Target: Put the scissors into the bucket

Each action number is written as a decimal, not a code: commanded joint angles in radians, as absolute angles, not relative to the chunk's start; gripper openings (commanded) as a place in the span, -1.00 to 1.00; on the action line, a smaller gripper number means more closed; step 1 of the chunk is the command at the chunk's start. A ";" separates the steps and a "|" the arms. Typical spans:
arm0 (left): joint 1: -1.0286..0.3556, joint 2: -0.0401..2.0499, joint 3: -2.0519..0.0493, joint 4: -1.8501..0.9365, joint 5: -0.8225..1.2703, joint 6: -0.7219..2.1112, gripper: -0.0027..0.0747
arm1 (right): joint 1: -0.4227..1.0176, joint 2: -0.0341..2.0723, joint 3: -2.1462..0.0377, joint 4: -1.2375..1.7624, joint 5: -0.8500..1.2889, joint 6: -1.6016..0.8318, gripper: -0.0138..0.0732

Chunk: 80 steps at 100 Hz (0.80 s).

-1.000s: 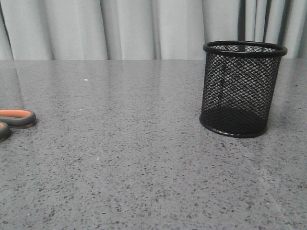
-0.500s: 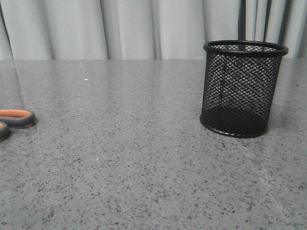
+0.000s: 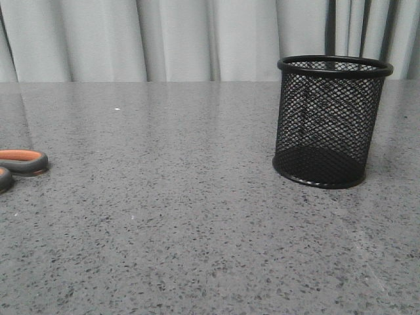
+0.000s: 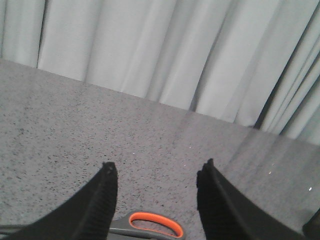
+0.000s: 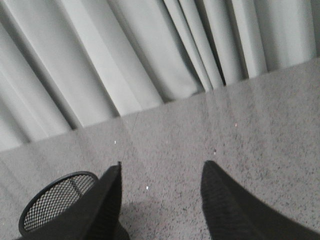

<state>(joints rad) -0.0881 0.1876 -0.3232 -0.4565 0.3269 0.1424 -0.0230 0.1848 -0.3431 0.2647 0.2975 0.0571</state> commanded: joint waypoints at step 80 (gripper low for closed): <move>-0.301 1.274 -1.029 0.396 0.931 0.940 -0.04 | 0.093 0.256 -0.422 0.251 0.261 0.051 0.16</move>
